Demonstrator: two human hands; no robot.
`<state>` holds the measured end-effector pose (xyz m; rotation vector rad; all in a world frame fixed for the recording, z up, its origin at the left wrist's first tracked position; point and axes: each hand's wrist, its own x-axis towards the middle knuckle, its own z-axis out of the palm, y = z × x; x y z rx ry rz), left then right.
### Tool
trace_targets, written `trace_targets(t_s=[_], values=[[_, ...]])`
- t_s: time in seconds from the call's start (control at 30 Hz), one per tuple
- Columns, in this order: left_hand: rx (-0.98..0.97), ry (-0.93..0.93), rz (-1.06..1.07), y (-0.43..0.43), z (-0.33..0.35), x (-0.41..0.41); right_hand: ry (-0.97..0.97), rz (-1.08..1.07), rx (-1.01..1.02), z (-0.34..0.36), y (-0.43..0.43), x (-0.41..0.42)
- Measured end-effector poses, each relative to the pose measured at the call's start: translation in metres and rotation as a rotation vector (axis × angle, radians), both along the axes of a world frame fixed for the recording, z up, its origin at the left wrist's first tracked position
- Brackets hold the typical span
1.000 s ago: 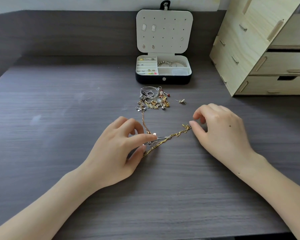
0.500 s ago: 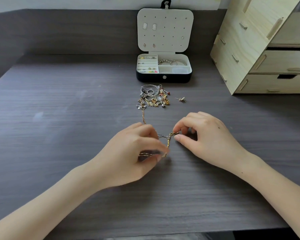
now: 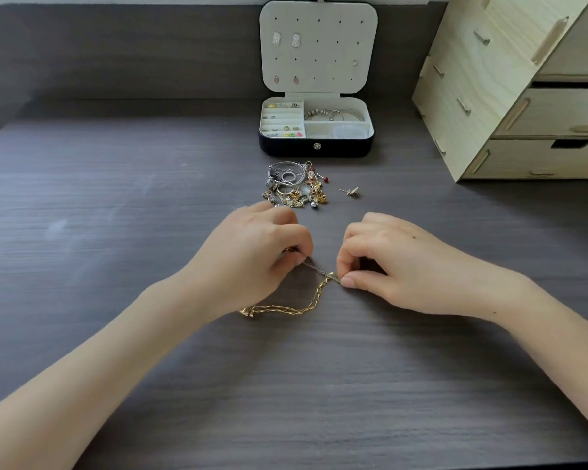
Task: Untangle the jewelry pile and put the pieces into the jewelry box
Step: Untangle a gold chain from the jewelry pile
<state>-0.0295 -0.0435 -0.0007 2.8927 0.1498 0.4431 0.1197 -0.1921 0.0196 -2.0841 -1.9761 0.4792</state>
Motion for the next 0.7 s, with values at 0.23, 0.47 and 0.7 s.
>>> trace_targets(t_s=[0.23,0.47,0.7], values=[[0.009,-0.047,-0.028,0.007,-0.003,0.015,0.034,0.061,-0.076,0.007,-0.017,0.004],[-0.01,-0.176,0.022,-0.015,-0.004,0.011,0.154,-0.048,-0.004,0.013,-0.017,0.007],[-0.196,-0.078,-0.063,-0.031,-0.01,-0.01,0.196,-0.12,-0.018,0.008,-0.004,0.001]])
